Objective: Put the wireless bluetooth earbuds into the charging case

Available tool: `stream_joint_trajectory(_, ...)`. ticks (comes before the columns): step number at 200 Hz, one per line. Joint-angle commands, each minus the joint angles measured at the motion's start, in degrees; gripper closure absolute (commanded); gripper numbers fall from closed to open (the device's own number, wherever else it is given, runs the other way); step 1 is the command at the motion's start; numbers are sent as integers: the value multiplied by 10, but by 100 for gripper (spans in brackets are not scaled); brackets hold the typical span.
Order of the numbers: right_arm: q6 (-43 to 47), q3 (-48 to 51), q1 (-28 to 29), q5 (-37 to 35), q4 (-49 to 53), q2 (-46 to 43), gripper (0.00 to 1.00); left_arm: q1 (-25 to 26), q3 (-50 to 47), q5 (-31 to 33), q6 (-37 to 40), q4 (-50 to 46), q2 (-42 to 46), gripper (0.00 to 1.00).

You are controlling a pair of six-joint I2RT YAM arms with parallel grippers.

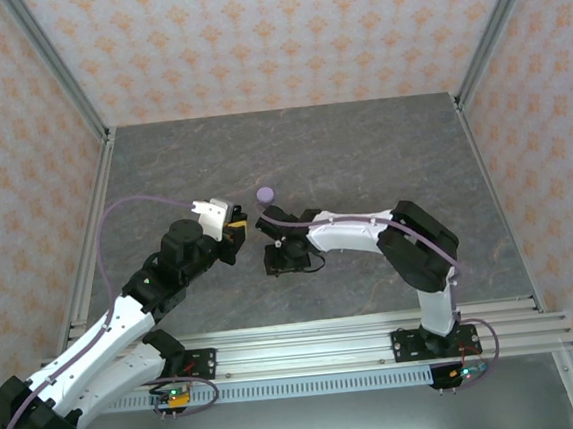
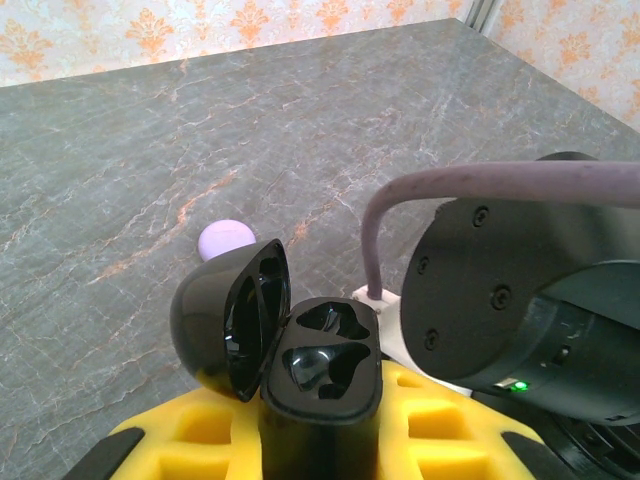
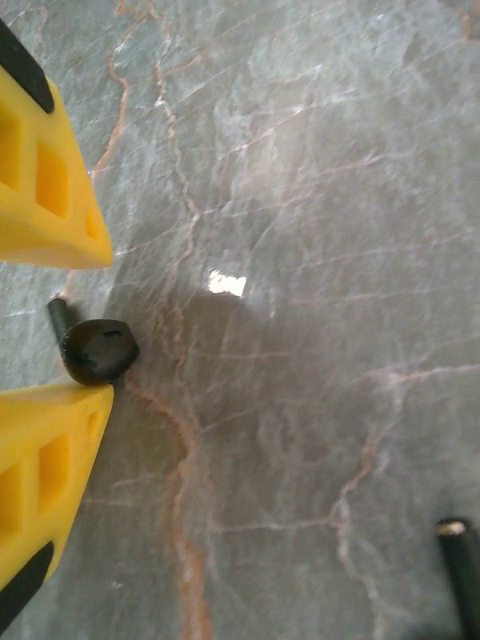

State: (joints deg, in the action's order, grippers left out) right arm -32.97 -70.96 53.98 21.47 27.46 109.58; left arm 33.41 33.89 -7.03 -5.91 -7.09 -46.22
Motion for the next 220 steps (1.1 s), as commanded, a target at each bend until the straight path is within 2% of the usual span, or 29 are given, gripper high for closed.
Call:
stream_joint_trajectory(1, 9, -23, 4, -26, 18, 14, 66, 4, 3, 5, 8, -6, 9, 85)
stream_joint_trajectory(70, 34, -53, 18, -44, 58, 42, 69, 4, 0, 9, 6, -4, 9, 85)
stream_joint_trajectory(105, 39, -69, 32, -78, 87, 61, 70, 4, 0, 13, 5, -7, 12, 85)
stream_joint_trajectory(145, 37, -81, 42, -118, 113, 82, 75, 4, 0, 23, 6, -15, 17, 85)
stream_joint_trajectory(186, 28, -71, 41, -150, 115, 72, 80, 4, -2, 24, 6, -15, 17, 85)
stream_joint_trajectory(220, 34, -48, 19, -133, 92, 40, 81, 4, -1, 21, 5, -13, 13, 85)
